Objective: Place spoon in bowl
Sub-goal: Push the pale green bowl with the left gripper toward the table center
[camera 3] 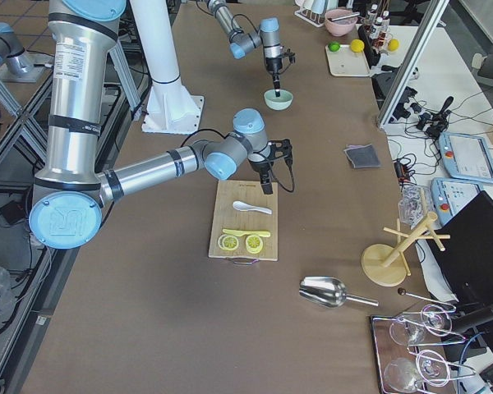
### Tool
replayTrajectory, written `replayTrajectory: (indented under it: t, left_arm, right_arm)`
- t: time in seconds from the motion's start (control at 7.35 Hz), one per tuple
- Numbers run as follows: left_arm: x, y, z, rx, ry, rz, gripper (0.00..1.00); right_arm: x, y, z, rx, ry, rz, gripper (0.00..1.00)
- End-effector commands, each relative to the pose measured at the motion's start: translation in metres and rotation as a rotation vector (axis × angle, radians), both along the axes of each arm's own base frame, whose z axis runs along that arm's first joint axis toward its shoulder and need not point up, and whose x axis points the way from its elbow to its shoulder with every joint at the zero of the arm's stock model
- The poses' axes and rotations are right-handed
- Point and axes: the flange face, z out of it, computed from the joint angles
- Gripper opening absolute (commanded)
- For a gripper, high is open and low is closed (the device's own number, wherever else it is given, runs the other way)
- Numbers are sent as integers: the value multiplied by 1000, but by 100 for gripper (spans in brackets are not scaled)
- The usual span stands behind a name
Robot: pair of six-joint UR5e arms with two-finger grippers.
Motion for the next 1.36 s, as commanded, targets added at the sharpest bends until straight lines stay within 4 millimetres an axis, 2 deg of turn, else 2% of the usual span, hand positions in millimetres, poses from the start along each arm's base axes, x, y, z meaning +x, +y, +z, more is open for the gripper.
replayTrajectory:
  t: [0.0,0.14,0.27,0.41,0.54,0.68,0.82,0.95,1.09,1.22]
  left_arm:
    - [35,24,-26,-5,-23,-1,35]
    - [36,22,-23,0,-31,-15,93]
    - [38,25,-24,7,-32,-26,97]
    - [25,27,-34,19,-9,-27,97]
    - [-18,13,-36,-11,-21,-16,98]
    - [-84,-8,-28,-58,-43,32,98]
    - [-148,-23,-2,-8,-82,65,98]
    - [-210,-30,53,71,-151,115,98]
    - [-285,-43,113,146,-199,183,99]
    - [-356,-42,173,216,-258,218,99]
  right_arm:
    - [-3,-1,-2,4,-1,-3,100]
    - [-4,-1,-2,4,-1,-4,100]
    - [-4,-1,-1,2,0,-5,100]
    - [-4,-1,-2,4,-1,-4,100]
    - [-5,-1,-2,4,-1,-8,100]
    - [-8,1,-2,10,2,-15,100]
    - [-16,5,-1,17,11,-33,100]
    - [-21,7,0,10,11,-38,100]
    - [-21,10,4,0,17,-42,100]
    - [-20,13,11,-21,24,-37,100]
